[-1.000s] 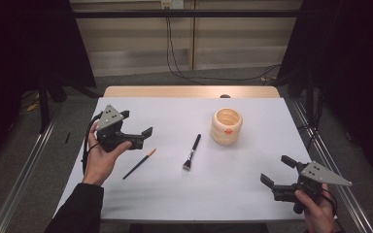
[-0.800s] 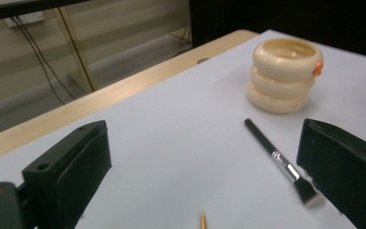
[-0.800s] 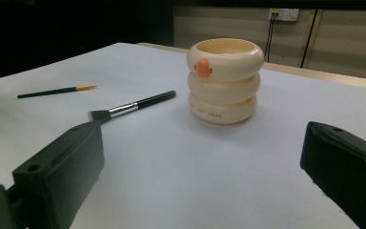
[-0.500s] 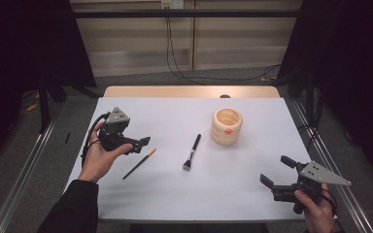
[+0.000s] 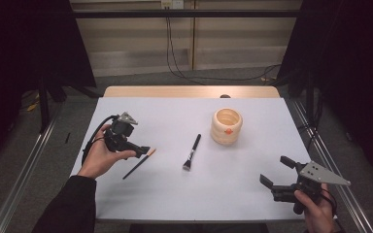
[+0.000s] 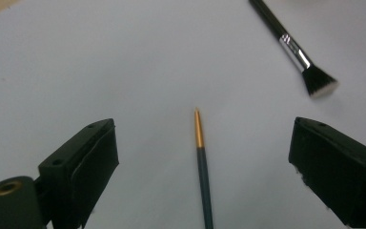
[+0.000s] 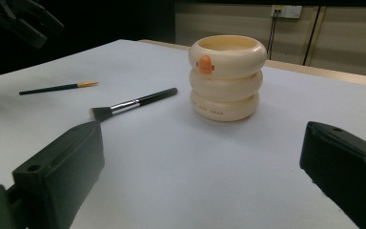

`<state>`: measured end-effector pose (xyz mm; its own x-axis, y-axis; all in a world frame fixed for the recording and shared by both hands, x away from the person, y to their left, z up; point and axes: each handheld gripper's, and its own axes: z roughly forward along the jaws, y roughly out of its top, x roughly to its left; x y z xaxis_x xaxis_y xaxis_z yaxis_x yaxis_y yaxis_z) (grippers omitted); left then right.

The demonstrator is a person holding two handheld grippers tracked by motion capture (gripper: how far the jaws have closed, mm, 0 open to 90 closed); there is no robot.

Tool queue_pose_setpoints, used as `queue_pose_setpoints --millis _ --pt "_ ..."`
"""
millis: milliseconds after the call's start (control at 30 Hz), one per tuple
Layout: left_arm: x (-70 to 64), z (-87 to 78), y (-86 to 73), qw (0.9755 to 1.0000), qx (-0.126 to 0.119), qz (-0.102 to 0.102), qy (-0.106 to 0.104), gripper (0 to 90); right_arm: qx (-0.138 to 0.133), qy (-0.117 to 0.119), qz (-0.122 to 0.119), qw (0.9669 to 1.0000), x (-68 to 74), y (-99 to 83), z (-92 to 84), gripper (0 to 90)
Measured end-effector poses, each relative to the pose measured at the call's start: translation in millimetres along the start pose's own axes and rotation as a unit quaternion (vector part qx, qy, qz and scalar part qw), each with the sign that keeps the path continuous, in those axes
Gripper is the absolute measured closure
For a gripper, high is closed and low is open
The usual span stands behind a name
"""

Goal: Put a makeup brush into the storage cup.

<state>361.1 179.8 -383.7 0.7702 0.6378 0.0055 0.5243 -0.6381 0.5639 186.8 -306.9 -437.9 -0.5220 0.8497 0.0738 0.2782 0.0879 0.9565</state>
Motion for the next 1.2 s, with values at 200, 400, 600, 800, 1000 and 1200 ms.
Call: queue_pose_setpoints --millis 200,400,600,800,1000,1200 --pt "0.4 13.4 4.4 0.996 0.083 -0.015 -0.029 10.3 0.003 0.003 -0.009 1.0 -0.7 -0.3 0.5 0.8" --pt "5.6 26.3 -0.3 0.9912 0.124 -0.025 -0.038 10.9 0.003 0.004 -0.007 1.0 -0.7 -0.4 0.1 0.8" --pt "6.2 35.3 -3.8 0.9861 0.155 -0.031 -0.052 13.0 0.002 0.004 -0.007 1.0 -0.1 -0.3 0.5 0.7" --pt "7.2 41.0 -8.6 0.9841 0.168 -0.029 -0.049 15.4 0.004 0.007 -0.009 0.9999 -0.2 -0.7 0.6 0.9" --pt "4.3 50.3 -12.5 0.9816 0.181 -0.02 -0.057 23.3 0.005 0.006 -0.009 0.9999 0.3 -0.6 0.2 1.3" --pt "2.1 54.7 -11.8 0.9806 0.188 0.004 -0.056 36.9 0.006 0.01 -0.01 0.9999 0.3 -0.8 0.4 1.4"
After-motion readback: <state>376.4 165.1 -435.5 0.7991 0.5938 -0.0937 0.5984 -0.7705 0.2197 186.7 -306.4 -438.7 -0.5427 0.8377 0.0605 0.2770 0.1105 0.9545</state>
